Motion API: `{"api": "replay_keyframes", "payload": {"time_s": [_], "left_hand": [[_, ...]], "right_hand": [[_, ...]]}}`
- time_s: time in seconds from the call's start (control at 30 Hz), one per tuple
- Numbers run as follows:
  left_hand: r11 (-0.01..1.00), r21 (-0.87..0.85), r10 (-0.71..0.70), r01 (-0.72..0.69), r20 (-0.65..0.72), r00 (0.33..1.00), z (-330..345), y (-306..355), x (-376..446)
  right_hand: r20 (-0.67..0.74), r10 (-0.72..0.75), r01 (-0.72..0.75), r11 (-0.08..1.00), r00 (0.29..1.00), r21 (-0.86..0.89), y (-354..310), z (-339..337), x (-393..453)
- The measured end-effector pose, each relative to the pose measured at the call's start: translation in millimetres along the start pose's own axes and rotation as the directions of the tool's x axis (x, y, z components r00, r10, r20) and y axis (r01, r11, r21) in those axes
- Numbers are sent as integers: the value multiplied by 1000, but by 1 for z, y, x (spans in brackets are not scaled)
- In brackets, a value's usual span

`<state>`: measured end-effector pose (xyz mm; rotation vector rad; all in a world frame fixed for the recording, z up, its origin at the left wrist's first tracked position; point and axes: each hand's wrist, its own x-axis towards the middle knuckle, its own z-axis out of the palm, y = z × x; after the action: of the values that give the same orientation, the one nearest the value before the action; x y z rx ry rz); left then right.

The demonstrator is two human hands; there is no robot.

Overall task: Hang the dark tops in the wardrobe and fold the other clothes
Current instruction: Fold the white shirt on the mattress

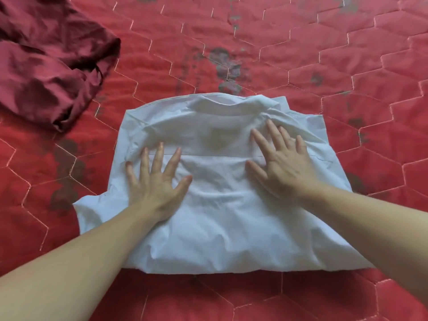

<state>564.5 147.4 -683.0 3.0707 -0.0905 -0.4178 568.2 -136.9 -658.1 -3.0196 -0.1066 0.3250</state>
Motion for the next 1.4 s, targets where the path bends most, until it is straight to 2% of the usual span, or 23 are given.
{"api": "replay_keyframes", "payload": {"time_s": [0.07, 0.27, 0.4, 0.47, 0.57, 0.63, 0.73, 0.8, 0.9, 0.93, 0.97, 1.0, 1.03, 1.07, 1.1, 1.13, 1.17, 1.2, 1.23, 1.27, 1.3, 1.4], "left_hand": [[1000, -2, -5, 5, 1, 1000, 0, 1, 8], [998, 1, -58, 58, -30, 998, 2, -1, 22], [980, -196, -49, 44, -20, 999, -16, -1, 21], [973, -221, -93, 66, -114, 989, -23, -15, 0], [964, -185, -226, 189, -203, 953, -28, -46, -52], [916, -247, -353, 315, -125, 927, -27, -65, -83], [720, -531, -498, 448, 55, 865, -32, -83, -102], [614, -667, -529, 423, 50, 847, -36, -85, -107], [622, -694, -535, 362, -40, 844, -43, -79, -109], [598, -724, -538, 344, -45, 842, -47, -76, -108], [503, -805, -546, 315, -14, 837, -52, -72, -107], [318, -903, -550, 288, 72, 832, -55, -69, -105], [81, -962, -512, 262, 185, 839, -57, -66, -103], [-119, -959, -452, 259, 285, 845, -55, -64, -102], [-243, -929, -409, 280, 360, 838, -51, -65, -101], [-283, -900, -398, 332, 425, 813, -44, -67, -102], [-255, -885, -420, 389, 464, 780, -35, -70, -103], [-134, -881, -466, 454, 460, 756, -26, -73, -105], [58, -862, -527, 503, 401, 749, -18, -77, -107], [259, -814, -593, 520, 291, 751, -12, -81, -110], [412, -762, -625, 499, 162, 763, -11, -84, -113], [717, -636, -524, 286, -221, 822, -23, -66, -116]], "right_hand": [[-11, 4, -4, 1000, 1000, 9, -6, -5, 21], [85, 21, -20, 1000, 996, -10, -12, -6, 71], [102, 131, -132, 991, 986, -4, -25, -19, 74], [11, 7, -7, 1000, 1000, -2, -43, -12, 42], [-79, -277, 281, 959, 958, 33, -84, 12, -35], [-14, -324, 324, 945, 946, 54, -106, 27, -70], [52, -284, 283, 959, 957, 29, -118, 38, -85], [68, -267, 266, 964, 961, 28, -120, 37, -85], [120, -253, 253, 967, 960, 14, -125, 37, -86], [133, -243, 243, 970, 961, 16, -127, 37, -85], [138, -228, 227, 974, 964, 19, -129, 37, -85], [145, -212, 210, 977, 966, 25, -131, 37, -85], [154, -200, 197, 980, 968, 34, -133, 37, -85], [161, -193, 188, 981, 968, 44, -134, 36, -84], [166, -189, 183, 982, 968, 52, -136, 35, -84], [167, -188, 181, 982, 968, 61, -137, 33, -85], [160, -190, 180, 981, 969, 79, -137, 30, -87], [140, -187, 172, 979, 972, 113, -136, 26, -91], [106, -167, 149, 976, 980, 156, -132, 22, -98], [61, -125, 111, 973, 990, 200, -126, 17, -107], [1, -62, 60, 969, 998, 239, -115, 12, -116], [-204, 211, -140, 940, 956, 312, -59, -2, -149]]}}
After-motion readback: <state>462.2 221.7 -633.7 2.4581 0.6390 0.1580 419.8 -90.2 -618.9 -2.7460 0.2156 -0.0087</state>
